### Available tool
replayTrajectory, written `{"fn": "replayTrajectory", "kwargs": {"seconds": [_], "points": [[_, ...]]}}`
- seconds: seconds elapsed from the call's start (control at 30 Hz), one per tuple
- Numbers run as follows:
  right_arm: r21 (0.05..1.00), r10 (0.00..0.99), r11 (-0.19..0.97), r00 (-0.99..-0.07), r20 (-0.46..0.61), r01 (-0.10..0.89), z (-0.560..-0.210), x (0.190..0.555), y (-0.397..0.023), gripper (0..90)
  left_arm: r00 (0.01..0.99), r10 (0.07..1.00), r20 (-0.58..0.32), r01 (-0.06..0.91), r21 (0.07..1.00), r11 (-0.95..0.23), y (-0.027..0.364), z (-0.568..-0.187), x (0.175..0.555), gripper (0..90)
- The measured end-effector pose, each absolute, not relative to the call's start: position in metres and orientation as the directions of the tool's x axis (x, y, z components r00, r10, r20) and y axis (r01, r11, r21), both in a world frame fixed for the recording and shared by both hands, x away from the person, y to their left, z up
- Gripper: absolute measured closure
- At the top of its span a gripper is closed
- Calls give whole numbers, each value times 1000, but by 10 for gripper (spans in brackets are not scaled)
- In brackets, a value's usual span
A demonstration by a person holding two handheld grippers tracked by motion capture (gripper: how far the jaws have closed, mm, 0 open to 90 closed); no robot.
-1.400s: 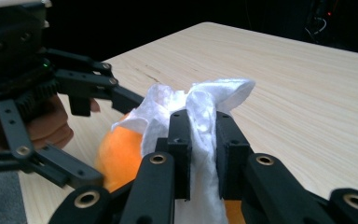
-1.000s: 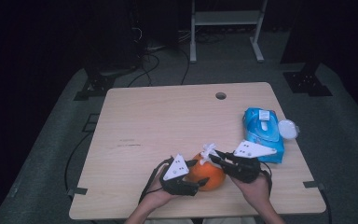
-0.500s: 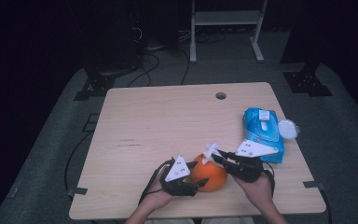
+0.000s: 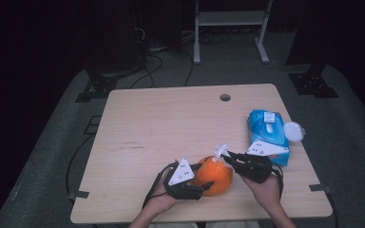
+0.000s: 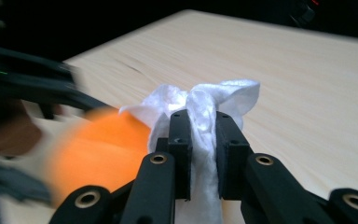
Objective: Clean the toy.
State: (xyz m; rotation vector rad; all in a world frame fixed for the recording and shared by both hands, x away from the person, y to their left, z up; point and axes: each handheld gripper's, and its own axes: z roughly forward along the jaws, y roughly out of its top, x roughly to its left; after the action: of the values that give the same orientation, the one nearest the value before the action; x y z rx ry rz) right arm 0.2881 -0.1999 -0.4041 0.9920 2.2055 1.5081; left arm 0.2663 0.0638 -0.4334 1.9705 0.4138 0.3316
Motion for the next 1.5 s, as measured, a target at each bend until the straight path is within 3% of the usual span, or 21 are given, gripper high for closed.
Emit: {"fn": "replayTrajectory", "kwargs": {"seconds": [0.13,0.3,0.53,0.73,0.93,1.1,1.17,1.3,1.5], "points": [[883,672,139,-698,248,448,-415,295,-213,780,904,425,35,147,910,-387,67,-435,267,336],[909,602,137,-761,240,395,-401,287,-199,779,905,426,0,172,914,-366,74,-436,273,329],[872,654,115,-697,294,475,-421,299,-215,779,896,444,8,177,910,-374,76,-432,272,352],[917,598,142,-770,221,373,-396,282,-195,778,875,484,6,181,924,-337,80,-423,272,380],[900,597,138,-760,257,413,-407,288,-196,778,862,507,6,188,925,-330,81,-422,273,394],[919,554,186,-809,194,348,-394,276,-181,777,846,532,-21,214,928,-305,81,-423,275,394],[920,559,211,-813,163,330,-394,275,-176,776,847,532,-18,212,928,-306,81,-425,276,362],[910,602,172,-771,206,377,-405,287,-190,776,861,506,-51,238,919,-313,79,-431,281,209],[911,596,157,-772,220,380,-403,282,-187,774,855,519,-3,214,913,-346,74,-434,279,302]]}}
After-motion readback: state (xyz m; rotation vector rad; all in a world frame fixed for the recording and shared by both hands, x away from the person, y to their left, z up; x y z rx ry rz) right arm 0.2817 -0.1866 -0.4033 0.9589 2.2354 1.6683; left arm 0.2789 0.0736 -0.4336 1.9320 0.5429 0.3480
